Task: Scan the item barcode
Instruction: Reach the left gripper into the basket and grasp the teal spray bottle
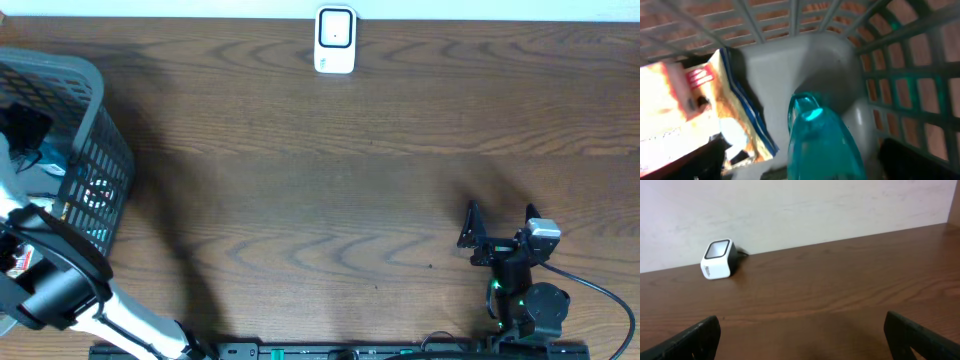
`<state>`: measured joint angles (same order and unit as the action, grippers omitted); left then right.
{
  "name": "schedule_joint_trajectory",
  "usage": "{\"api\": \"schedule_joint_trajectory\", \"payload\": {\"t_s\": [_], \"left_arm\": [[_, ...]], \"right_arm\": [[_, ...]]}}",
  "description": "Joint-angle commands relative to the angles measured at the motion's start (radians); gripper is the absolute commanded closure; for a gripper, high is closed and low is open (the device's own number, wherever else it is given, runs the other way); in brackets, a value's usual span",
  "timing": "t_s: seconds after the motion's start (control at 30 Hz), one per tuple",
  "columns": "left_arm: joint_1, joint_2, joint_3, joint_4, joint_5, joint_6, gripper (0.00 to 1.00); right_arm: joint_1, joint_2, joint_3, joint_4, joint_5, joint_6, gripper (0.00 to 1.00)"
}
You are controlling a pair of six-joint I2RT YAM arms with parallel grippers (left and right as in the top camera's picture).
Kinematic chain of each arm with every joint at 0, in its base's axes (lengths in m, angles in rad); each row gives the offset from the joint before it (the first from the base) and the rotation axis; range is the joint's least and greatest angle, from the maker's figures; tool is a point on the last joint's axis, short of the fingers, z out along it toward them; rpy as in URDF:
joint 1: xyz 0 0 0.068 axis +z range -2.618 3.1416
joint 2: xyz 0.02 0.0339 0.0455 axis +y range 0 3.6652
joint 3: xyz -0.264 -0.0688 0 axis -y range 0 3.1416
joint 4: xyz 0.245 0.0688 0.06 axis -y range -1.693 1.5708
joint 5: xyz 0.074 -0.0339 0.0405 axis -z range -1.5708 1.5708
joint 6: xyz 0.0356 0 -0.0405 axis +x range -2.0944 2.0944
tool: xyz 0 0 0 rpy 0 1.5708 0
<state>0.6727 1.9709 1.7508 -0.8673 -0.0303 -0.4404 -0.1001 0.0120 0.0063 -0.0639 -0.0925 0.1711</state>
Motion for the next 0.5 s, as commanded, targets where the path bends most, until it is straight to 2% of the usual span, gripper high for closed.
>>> {"api": "schedule_joint_trajectory", "payload": {"t_s": [0.0, 0.07, 0.23, 0.33, 0.47], "left_arm": [[0.003, 0.037, 0.007, 0.009, 0.008, 0.018, 0.19], [0.003, 0.038, 0.007, 0.014, 0.008, 0.017, 0.37], [0.003, 0.038, 0.008, 0.022, 0.008, 0.017, 0.66], [0.003, 0.038, 0.008, 0.017, 0.008, 0.017, 0.78], [0.003, 0.024, 0.008, 0.001, 0.008, 0.017, 0.86]], "right_arm": [[0.008, -0.005, -0.001, -0.004, 0.005, -0.011, 0.01], [0.008, -0.005, -0.001, -0.004, 0.005, -0.011, 0.01], [0.008, -0.005, -0.001, -0.004, 0.005, -0.011, 0.01], [0.008, -0.005, -0.001, -0.004, 0.005, -0.011, 0.01], [0.008, -0.005, -0.001, -0.004, 0.005, -0.011, 0.01]]}}
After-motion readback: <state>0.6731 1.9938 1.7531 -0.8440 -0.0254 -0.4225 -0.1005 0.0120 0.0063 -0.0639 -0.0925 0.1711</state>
